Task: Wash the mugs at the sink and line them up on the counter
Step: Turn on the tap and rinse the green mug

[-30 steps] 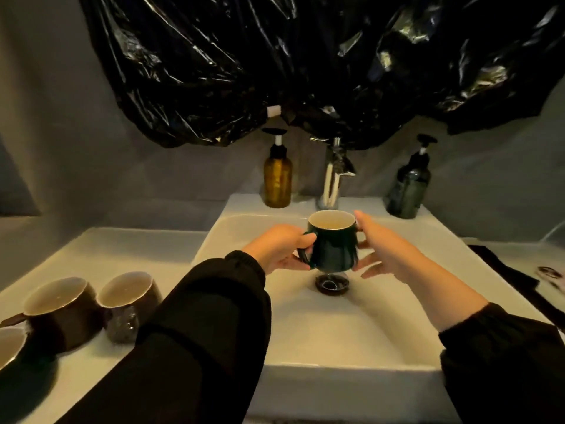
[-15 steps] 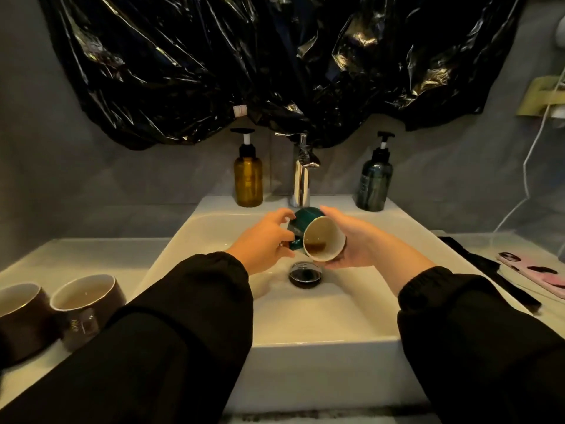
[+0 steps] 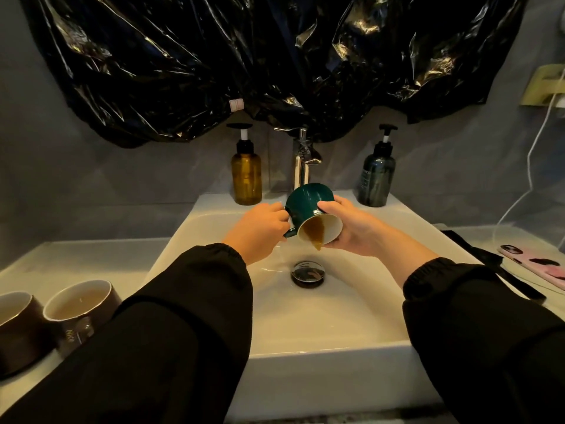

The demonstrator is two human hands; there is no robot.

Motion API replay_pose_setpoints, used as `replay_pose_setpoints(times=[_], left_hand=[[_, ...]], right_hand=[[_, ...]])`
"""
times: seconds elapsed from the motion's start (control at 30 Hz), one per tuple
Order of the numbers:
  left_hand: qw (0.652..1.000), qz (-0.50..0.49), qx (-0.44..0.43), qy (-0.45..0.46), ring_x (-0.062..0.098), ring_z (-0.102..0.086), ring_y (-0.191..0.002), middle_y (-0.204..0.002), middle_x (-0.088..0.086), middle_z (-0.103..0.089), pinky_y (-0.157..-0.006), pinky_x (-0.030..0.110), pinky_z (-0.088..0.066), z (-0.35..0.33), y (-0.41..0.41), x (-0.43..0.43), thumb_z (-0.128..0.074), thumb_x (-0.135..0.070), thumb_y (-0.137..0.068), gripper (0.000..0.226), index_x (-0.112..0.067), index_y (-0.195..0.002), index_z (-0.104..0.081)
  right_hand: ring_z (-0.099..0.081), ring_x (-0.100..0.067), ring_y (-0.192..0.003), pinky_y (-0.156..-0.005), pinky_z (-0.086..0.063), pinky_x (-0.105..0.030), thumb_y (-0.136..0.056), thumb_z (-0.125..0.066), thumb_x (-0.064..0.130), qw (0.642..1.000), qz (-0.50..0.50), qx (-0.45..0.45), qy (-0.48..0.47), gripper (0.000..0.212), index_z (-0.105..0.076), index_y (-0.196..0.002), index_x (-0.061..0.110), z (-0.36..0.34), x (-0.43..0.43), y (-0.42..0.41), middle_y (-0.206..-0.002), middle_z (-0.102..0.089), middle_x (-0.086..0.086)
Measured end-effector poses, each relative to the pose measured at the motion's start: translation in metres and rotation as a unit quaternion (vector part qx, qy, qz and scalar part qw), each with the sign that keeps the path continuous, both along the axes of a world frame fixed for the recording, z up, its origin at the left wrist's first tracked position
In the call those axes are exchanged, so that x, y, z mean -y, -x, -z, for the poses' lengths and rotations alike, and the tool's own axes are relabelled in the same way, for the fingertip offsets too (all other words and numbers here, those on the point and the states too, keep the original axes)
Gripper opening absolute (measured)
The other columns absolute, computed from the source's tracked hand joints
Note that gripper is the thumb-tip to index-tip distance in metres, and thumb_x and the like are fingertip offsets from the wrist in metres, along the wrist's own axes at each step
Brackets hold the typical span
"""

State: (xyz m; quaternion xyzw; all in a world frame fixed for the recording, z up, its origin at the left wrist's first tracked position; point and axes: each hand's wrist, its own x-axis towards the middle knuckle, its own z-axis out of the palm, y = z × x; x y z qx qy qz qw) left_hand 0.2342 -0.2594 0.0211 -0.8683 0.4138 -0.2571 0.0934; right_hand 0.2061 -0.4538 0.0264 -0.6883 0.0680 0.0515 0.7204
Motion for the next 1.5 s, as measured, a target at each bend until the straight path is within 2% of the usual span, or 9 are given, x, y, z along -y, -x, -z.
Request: replay_pose_setpoints(times=[0.2,0.6,0.73,0.83,0.93,1.13,1.3,1.37,1.5], left_hand=[[0.994,0.02,0.106,0.004,0.026,-0.063,-0.087,-0.086,0.006,-0.07,-0.086,0.038,-0.047,0.0,0.001,-0.006,-0.082,-0.014,-0.069,0.024,-0.01,-0.092,-0.075],[0.985,0.011,0.17,-0.006,0.028,-0.063,-0.088,-0.08,0.009,-0.068,-0.091,0.05,-0.047,-0.002,0.004,-0.005,-0.084,-0.01,-0.064,0.016,-0.007,-0.077,-0.075],[0.998,-0.026,0.038,-0.03,0.022,-0.048,-0.118,-0.115,0.001,-0.064,-0.108,0.041,-0.029,0.002,0.006,0.0,-0.061,-0.026,-0.09,0.027,-0.015,-0.114,-0.066],[0.984,-0.063,-0.164,0.014,0.021,-0.05,-0.111,-0.115,0.003,-0.063,-0.097,0.033,-0.035,0.005,0.012,-0.001,-0.06,-0.035,-0.09,0.031,-0.017,-0.114,-0.066],[0.921,-0.073,-0.354,0.145,0.022,-0.054,-0.096,-0.11,0.007,-0.064,-0.084,0.028,-0.041,0.0,0.019,-0.005,-0.063,-0.026,-0.089,0.03,-0.011,-0.114,-0.066],[0.786,-0.046,-0.5,0.36,0.018,-0.054,-0.088,-0.088,0.007,-0.06,-0.086,0.028,-0.045,-0.021,0.029,-0.001,-0.05,-0.021,-0.097,0.019,-0.012,-0.083,-0.06],[0.516,-0.038,-0.592,0.618,0.017,-0.045,-0.068,-0.064,0.003,-0.045,-0.088,0.035,-0.043,-0.029,0.022,0.009,-0.04,-0.025,-0.101,0.033,-0.012,-0.072,-0.05],[0.435,-0.042,-0.596,0.673,0.015,-0.043,-0.062,-0.06,0.002,-0.044,-0.078,0.03,-0.044,-0.029,0.015,0.013,-0.041,-0.025,-0.101,0.032,-0.012,-0.074,-0.051],[0.371,-0.036,-0.588,0.718,0.013,-0.041,-0.057,-0.057,0.001,-0.043,-0.066,0.026,-0.041,-0.031,-0.001,0.018,-0.043,-0.024,-0.1,0.033,-0.01,-0.072,-0.052]], right_hand=[[-0.052,-0.037,-0.118,-0.096,-0.048,-0.052,-0.08,-0.074,0.023,0.999,-0.005,0.047,-0.021,0.082,-0.023,-0.143,0.038,-0.002,0.003,0.0,-0.141,-0.039,-0.011],[-0.061,-0.033,-0.109,-0.082,-0.057,-0.038,-0.081,-0.068,-0.003,0.989,-0.035,0.127,-0.066,0.081,-0.027,-0.14,0.034,-0.005,0.003,0.01,-0.124,-0.055,-0.012],[-0.059,-0.032,-0.111,-0.089,-0.054,-0.044,-0.085,-0.068,0.019,0.998,-0.012,0.062,-0.025,0.071,-0.027,-0.142,0.033,-0.005,0.001,0.012,-0.132,-0.05,-0.01],[-0.057,-0.029,-0.113,-0.084,-0.055,-0.042,-0.092,-0.053,0.048,0.998,-0.054,-0.039,0.013,0.043,-0.044,-0.129,0.028,-0.007,0.001,0.018,-0.134,-0.047,-0.009],[-0.06,-0.033,-0.107,-0.075,-0.058,-0.039,-0.092,-0.043,0.057,0.992,-0.065,-0.104,-0.004,0.04,-0.053,-0.112,0.025,-0.01,0.005,0.024,-0.124,-0.05,-0.011],[-0.059,-0.033,-0.102,-0.076,-0.052,-0.037,-0.088,-0.025,0.073,0.992,0.013,-0.123,0.026,0.081,-0.039,-0.14,0.012,-0.014,0.013,0.021,-0.138,-0.044,-0.021],[-0.064,-0.026,-0.076,-0.065,-0.053,-0.035,-0.095,-0.025,0.063,0.98,0.04,-0.067,0.181,0.069,-0.047,-0.131,0.009,-0.025,0.0,0.021,-0.108,-0.064,-0.02],[-0.066,-0.029,-0.077,-0.065,-0.055,-0.038,-0.099,-0.03,0.052,0.949,0.113,0.002,0.296,0.055,-0.055,-0.119,0.007,-0.04,-0.008,0.015,-0.098,-0.067,-0.015],[-0.057,-0.026,-0.088,-0.072,-0.045,-0.036,-0.099,-0.04,0.032,0.843,0.25,0.24,0.411,0.027,-0.06,-0.099,0.013,-0.074,-0.015,0.002,-0.099,-0.064,-0.006]])
